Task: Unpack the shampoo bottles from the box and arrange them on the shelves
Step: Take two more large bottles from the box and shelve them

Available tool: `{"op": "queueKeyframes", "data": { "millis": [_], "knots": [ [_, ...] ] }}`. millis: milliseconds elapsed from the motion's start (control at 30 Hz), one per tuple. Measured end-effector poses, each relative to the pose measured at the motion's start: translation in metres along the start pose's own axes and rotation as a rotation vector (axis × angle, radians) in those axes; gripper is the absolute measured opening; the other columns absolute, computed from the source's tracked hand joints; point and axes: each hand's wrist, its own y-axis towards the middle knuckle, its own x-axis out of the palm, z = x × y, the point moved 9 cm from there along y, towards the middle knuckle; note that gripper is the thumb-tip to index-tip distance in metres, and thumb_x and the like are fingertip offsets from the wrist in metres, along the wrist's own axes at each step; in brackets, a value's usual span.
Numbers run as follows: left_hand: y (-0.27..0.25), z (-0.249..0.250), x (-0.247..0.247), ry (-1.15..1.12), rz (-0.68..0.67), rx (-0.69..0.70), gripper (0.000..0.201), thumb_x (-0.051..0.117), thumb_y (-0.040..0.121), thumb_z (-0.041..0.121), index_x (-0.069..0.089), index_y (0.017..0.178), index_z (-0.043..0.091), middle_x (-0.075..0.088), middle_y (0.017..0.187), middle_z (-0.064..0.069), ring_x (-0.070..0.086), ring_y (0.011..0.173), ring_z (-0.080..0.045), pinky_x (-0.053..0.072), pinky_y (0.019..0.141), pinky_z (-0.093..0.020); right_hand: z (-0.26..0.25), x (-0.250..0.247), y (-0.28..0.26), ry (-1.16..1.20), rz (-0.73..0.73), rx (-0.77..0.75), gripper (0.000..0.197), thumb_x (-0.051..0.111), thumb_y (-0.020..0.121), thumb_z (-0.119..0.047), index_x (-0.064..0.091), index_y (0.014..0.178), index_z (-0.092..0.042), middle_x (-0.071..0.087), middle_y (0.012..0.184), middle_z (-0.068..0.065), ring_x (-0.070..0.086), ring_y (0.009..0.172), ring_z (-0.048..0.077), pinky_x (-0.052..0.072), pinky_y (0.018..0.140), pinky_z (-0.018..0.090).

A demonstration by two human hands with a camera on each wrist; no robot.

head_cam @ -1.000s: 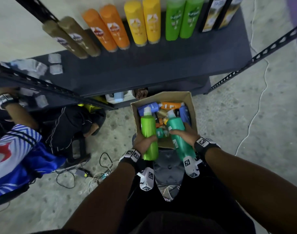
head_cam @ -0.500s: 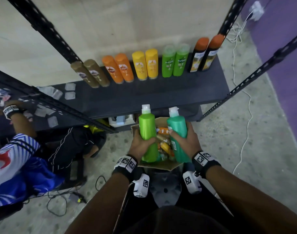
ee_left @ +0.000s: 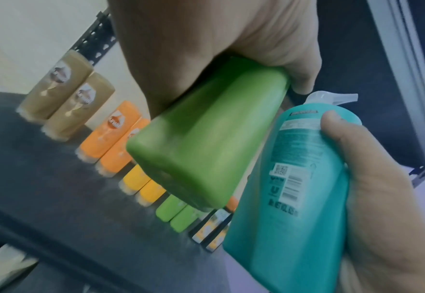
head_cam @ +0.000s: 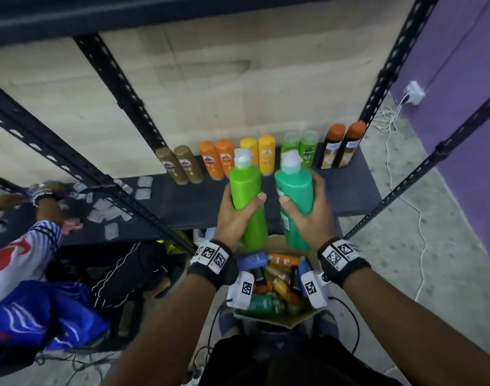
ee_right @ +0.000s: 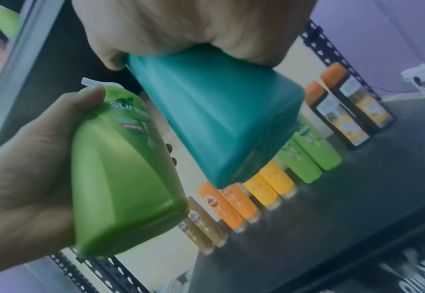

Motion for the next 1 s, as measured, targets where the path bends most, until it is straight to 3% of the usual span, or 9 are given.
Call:
{"op": "queueKeyframes", "data": {
  "millis": [133, 233, 400, 500, 667, 833, 933, 1000],
  "knots": [
    [0.005, 0.062, -0.003, -0.01, 0.026, 0.168, 0.07, 0.086, 0.069, 0.046, 0.06, 0.131, 0.028, 0.075, 0.113, 0.003, 0.073, 0.102, -0.018, 0.06, 0.09, -0.041, -0.049, 0.0, 0.022, 0.0, 0.032, -0.163, 0.07, 0.069, 0.078, -0.072, 0.038, 0.138, -0.055, 0.062, 0.123, -0.033, 0.064, 0.109, -0.006, 0.049, 0.084, 0.008],
    [0.006, 0.108, -0.004, 0.004, 0.038, 0.274, 0.064, 0.086, 0.069, 0.045, 0.061, 0.127, 0.032, 0.076, 0.111, 0.004, 0.073, 0.101, -0.018, 0.061, 0.088, -0.04, -0.086, 0.003, 0.036, 0.035, 0.032, -0.292, 0.07, 0.067, 0.082, -0.07, 0.037, 0.142, -0.052, 0.057, 0.132, -0.032, 0.06, 0.119, -0.004, 0.045, 0.091, 0.008],
    [-0.007, 0.183, -0.006, -0.009, 0.038, 0.439, 0.063, 0.088, 0.067, 0.06, 0.062, 0.12, 0.038, 0.075, 0.109, 0.006, 0.072, 0.099, -0.015, 0.059, 0.08, -0.031, -0.148, 0.001, 0.051, 0.201, 0.041, -0.496, 0.068, 0.056, 0.095, -0.065, 0.035, 0.151, -0.032, 0.055, 0.141, -0.017, 0.061, 0.123, 0.011, 0.048, 0.096, 0.019],
    [-0.017, 0.227, -0.001, -0.027, 0.005, 0.522, 0.059, 0.088, 0.066, 0.062, 0.064, 0.116, 0.041, 0.075, 0.11, 0.002, 0.073, 0.099, -0.021, 0.061, 0.081, -0.041, -0.188, -0.004, 0.061, 0.248, 0.059, -0.568, 0.066, 0.05, 0.098, -0.065, 0.034, 0.152, -0.029, 0.057, 0.138, -0.017, 0.062, 0.12, 0.011, 0.049, 0.094, 0.02],
    [-0.029, 0.298, 0.001, -0.043, 0.02, 0.674, 0.058, 0.085, 0.069, 0.066, 0.065, 0.117, 0.041, 0.075, 0.113, 0.004, 0.073, 0.103, -0.017, 0.059, 0.083, -0.032, -0.264, -0.022, 0.077, 0.325, 0.106, -0.698, 0.067, 0.047, 0.101, -0.062, 0.038, 0.149, -0.016, 0.062, 0.13, -0.018, 0.063, 0.113, 0.006, 0.048, 0.09, 0.018],
    [-0.039, 0.363, 0.0, -0.078, 0.029, 0.758, 0.065, 0.085, 0.064, 0.07, 0.066, 0.117, 0.038, 0.075, 0.113, 0.003, 0.072, 0.104, -0.017, 0.06, 0.088, -0.039, -0.328, -0.038, 0.081, 0.458, 0.067, -0.801, 0.066, 0.051, 0.099, -0.062, 0.039, 0.148, -0.019, 0.059, 0.134, -0.001, 0.06, 0.119, 0.022, 0.049, 0.098, 0.039],
    [-0.046, 0.402, -0.001, -0.082, 0.028, 0.826, 0.055, 0.085, 0.064, 0.07, 0.068, 0.11, 0.047, 0.075, 0.112, 0.006, 0.072, 0.104, -0.016, 0.061, 0.089, -0.041, -0.364, -0.043, 0.085, 0.514, 0.045, -0.872, 0.066, 0.049, 0.102, -0.058, 0.037, 0.148, -0.013, 0.058, 0.135, 0.002, 0.058, 0.121, 0.025, 0.048, 0.101, 0.043],
    [-0.049, 0.425, -0.001, -0.091, 0.029, 0.869, 0.055, 0.085, 0.065, 0.068, 0.068, 0.111, 0.044, 0.075, 0.112, 0.006, 0.072, 0.104, -0.016, 0.061, 0.089, -0.041, -0.388, -0.045, 0.091, 0.535, 0.036, -0.912, 0.062, 0.048, 0.103, -0.057, 0.038, 0.146, -0.013, 0.058, 0.134, 0.002, 0.059, 0.12, 0.025, 0.048, 0.101, 0.043]
  ]
}}
